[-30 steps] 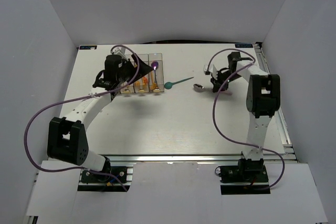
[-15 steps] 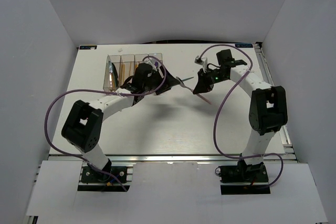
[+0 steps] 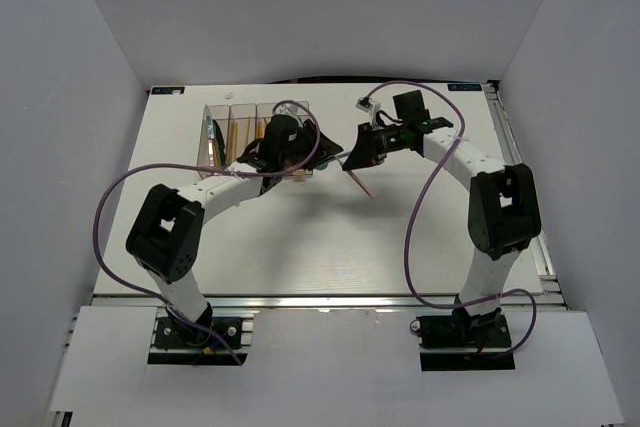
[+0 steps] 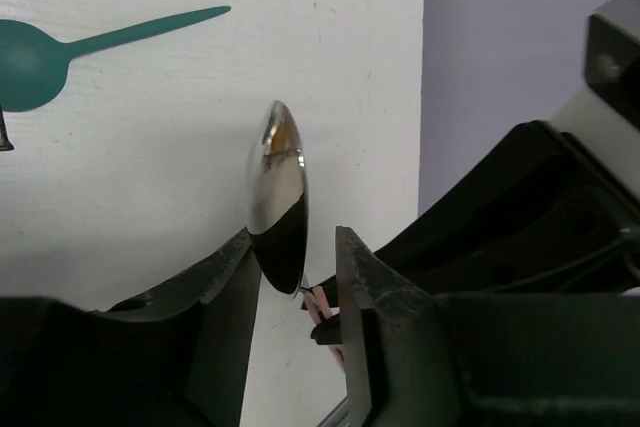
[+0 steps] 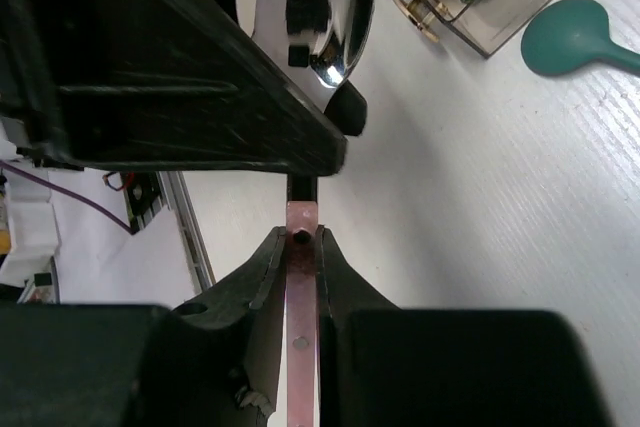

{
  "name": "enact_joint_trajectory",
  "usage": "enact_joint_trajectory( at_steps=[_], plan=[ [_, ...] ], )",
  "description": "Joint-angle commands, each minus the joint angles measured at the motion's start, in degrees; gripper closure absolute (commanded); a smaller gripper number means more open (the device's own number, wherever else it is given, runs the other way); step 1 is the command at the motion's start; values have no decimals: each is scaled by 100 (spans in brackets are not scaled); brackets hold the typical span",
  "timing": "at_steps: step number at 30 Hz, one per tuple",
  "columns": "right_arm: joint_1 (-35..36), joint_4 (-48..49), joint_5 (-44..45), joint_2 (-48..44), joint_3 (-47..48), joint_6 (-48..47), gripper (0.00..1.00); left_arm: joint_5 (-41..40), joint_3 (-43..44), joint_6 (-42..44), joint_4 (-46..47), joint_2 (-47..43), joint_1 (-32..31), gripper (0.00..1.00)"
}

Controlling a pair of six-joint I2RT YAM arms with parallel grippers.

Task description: Sort the eating utensils into containers

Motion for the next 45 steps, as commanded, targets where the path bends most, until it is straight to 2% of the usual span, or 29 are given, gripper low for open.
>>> enact_joint_trajectory(
  at_steps=[1,6,8,11,13,14,18,19,22,25,30,36,39,41,42,43,45],
  plan=[
    [71,609,-47,-321,-24,452,100,140,214,-135,101,31,-97,56],
    [80,820,24,-303,-7,566,96,254,249,-170,163,93,-106,78],
    [89,838,-11,-268,11,549,93,263,258,-153,163,119,-106,83],
    [89,769,-81,-277,29,330,78,229,319,31,119,110,-89,97],
    [71,680,-116,-312,46,40,54,132,529,389,-56,101,-71,100],
    [71,549,-108,-329,72,-65,11,106,626,497,-275,110,-27,100],
    [-77,338,-152,-487,37,-549,11,158,1048,1094,-802,137,297,100],
    [-113,259,-108,-514,29,-846,11,167,1162,1478,-935,206,403,100],
    [-306,30,-12,-672,-94,-1417,11,368,1794,1937,-1550,513,1008,100],
    [-473,-163,6,-795,-182,-1858,11,448,2567,2350,-2086,986,1352,100],
    [-640,-76,138,-927,-314,-2141,11,177,3824,2870,-2755,1761,1511,100],
    [-676,-58,217,-910,-358,-2315,11,140,4599,2985,-2860,2544,1546,100],
    [-676,3,759,-831,-349,-2858,11,184,4766,3003,-2948,2720,1538,100],
    [-676,-92,1033,-647,-184,-3456,11,176,4705,3011,-2984,2712,1538,84],
    [-676,-267,1026,-550,-69,-4399,10,158,4662,3011,-3001,2677,1538,78],
    [-685,-478,991,-332,54,-4904,11,97,4574,3003,-3019,2642,1546,65],
    [-676,-1190,781,-102,493,-5880,11,35,4503,2994,-3028,2580,1538,52]
  ],
)
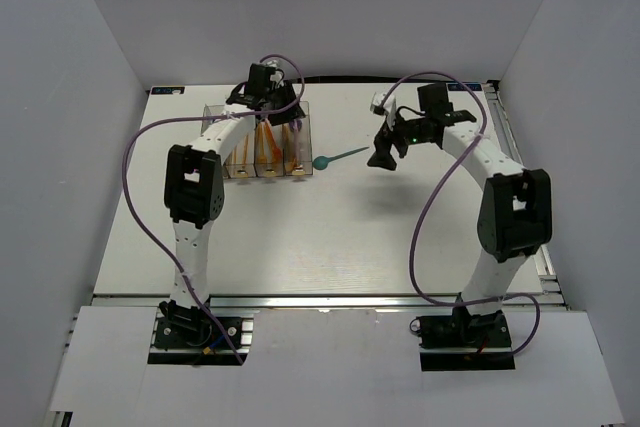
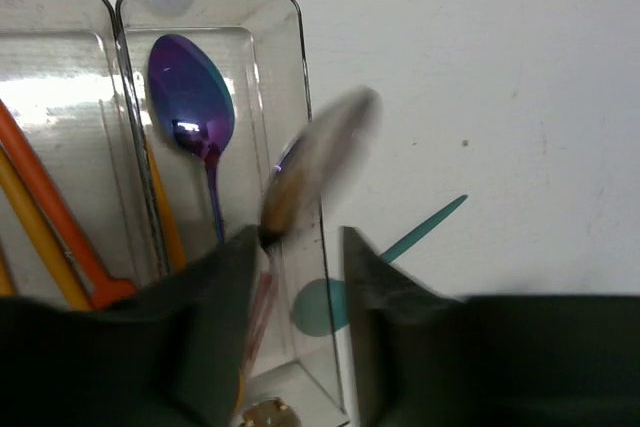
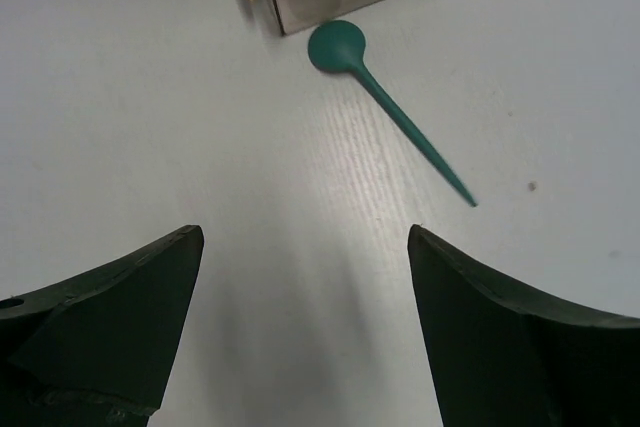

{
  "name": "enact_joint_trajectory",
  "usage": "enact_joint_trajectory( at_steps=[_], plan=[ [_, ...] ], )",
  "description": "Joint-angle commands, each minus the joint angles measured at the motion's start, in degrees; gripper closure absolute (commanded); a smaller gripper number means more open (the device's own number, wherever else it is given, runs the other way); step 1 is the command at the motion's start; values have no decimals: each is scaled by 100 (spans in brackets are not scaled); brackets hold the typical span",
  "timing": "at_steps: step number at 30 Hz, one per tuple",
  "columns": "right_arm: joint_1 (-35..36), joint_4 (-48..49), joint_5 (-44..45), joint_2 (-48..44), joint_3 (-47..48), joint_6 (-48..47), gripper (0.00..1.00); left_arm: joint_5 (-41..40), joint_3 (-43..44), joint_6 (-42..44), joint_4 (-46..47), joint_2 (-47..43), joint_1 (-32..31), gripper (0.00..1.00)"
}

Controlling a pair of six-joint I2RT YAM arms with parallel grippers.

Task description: Sort the eating utensils into containers

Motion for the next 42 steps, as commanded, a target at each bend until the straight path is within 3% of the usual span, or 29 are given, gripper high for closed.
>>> enact_joint_trajectory(
  at_steps=[1,5,8,12,14,16,24,29,35,38,42],
  plan=[
    [-20,-985,-66,417,642,-2777,11,-98,14,37,-25,-464,3,42],
    [-11,-2190,-453,1067,1205,-5146,11,129,-57,107,-25,-649,3,35],
    [85,-2464,-375,1618,1705,-5598,11,401,-171,239,-33,-904,-6,31],
    [296,-2746,-251,2639,3415,-5029,12,403,-723,388,-33,-1501,12,29],
    [427,-2387,-24,3149,3841,-4032,17,333,-970,449,-16,-1982,12,29],
    [498,-2071,100,3492,4201,-3684,19,227,-1364,502,-25,-2318,47,28],
    [771,-1885,451,3801,3984,-3323,24,-107,-3008,354,37,-3997,82,26],
    [885,-1612,1110,4152,4273,-2172,36,-283,-4010,81,98,-4815,82,25],
    [938,-1998,1559,4328,4317,-2398,47,-423,-4363,-51,107,-5255,91,23],
    [947,-2359,1717,4285,4204,-2653,63,-389,-4408,-130,142,-5290,82,23],
    [938,-2263,1981,3777,3353,-3039,87,-231,-4574,-253,317,-5299,82,23]
  ],
)
